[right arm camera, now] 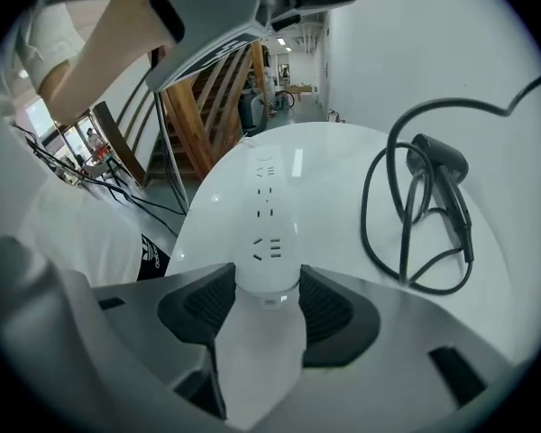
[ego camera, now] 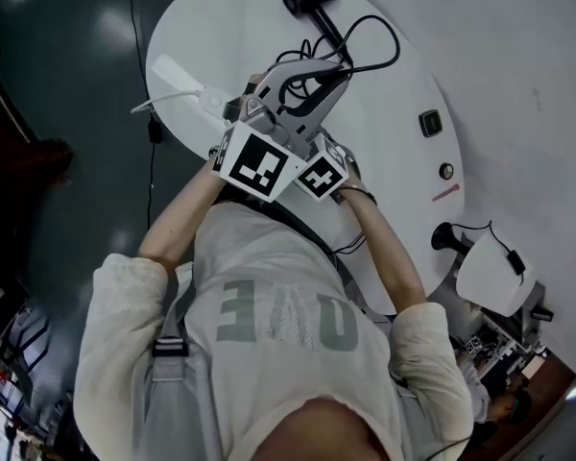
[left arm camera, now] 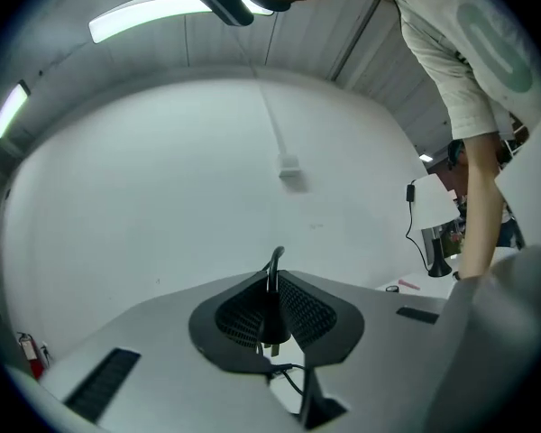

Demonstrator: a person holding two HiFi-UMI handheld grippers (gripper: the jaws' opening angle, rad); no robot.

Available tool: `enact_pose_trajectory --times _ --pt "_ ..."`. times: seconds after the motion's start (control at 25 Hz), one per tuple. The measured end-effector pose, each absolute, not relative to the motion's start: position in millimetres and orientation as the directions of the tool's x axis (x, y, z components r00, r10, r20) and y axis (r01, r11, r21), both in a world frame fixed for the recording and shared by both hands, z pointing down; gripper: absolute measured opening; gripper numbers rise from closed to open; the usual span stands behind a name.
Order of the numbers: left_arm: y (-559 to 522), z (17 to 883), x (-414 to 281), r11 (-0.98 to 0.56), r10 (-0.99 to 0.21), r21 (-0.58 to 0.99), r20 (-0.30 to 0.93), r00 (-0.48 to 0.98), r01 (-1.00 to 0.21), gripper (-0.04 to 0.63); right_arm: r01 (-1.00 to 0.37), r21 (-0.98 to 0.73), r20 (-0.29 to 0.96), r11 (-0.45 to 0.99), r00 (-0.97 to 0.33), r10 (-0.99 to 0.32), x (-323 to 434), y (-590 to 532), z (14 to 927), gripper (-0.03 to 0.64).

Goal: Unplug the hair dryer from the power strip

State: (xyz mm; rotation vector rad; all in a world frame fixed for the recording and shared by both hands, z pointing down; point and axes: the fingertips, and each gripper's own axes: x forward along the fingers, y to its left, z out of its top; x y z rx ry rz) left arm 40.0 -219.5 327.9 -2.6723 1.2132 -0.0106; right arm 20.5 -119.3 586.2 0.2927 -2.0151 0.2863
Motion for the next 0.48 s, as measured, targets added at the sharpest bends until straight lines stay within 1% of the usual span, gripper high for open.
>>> enact_pose_trajectory --times 0.32,0.48 --pt "-216.3 329.2 44.9 -0.642 -0.750 -0.175 -0.058 0.659 -0.746 0.046 -0.339 -0.080 0.885 0.938 -0.457 -0.090 20.7 -118.7 586.3 0.233" --pt "-219.2 323.8 38.5 -0.631 -0.757 -0.217 -0.035 0.652 -0.745 0.046 -0.339 -0.081 0.879 0.937 -0.467 -0.093 20.8 -119.4 585.9 0.233"
